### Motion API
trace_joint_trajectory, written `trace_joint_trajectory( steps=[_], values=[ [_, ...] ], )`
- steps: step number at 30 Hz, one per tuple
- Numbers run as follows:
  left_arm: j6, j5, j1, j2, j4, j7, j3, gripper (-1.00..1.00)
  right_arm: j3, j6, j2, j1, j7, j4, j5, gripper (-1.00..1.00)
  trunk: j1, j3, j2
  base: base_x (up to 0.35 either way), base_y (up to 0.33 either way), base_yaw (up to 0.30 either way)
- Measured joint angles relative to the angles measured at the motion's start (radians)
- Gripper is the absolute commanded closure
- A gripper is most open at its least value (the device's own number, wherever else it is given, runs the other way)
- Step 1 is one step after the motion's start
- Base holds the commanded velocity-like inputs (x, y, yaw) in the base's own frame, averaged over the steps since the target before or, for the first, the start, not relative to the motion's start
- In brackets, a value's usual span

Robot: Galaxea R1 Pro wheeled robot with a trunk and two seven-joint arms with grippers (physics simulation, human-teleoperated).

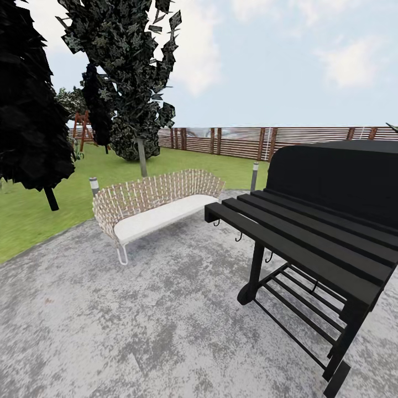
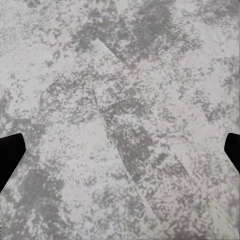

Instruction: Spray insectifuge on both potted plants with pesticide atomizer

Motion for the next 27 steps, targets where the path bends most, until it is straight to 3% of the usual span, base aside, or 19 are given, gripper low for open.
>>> trace_joint_trajectory(
  steps=[5, 14, 21, 27],
  values=[
    [-0.041, 0.031, -0.015, 0.006, 0.010, 0.000, 0.004, -1.00, -0.003, -0.003, -0.002, -0.001, -0.006, 0.002, 0.003, -1.00, 0.000, -0.001, 0.000, 0.000, 0.000, 0.094],
    [-0.071, 0.038, -0.011, 0.020, 0.016, 0.001, 0.008, -1.00, -0.004, -0.002, -0.002, 0.000, -0.007, 0.013, 0.003, -1.00, 0.000, -0.005, 0.000, 0.000, 0.000, 0.254],
    [-0.072, 0.038, -0.012, 0.020, 0.017, 0.000, 0.078, -1.00, 0.001, -0.003, -0.001, -0.001, -0.007, 0.013, 0.003, -1.00, 0.023, -0.028, -0.042, 0.000, 0.000, 0.265],
    [-0.071, 0.038, -0.012, 0.020, 0.018, 0.001, 0.092, -1.00, 0.003, -0.003, -0.001, -0.001, -0.007, 0.013, 0.004, -1.00, 0.046, -0.051, -0.084, 0.000, 0.000, 0.227]
  ],
)
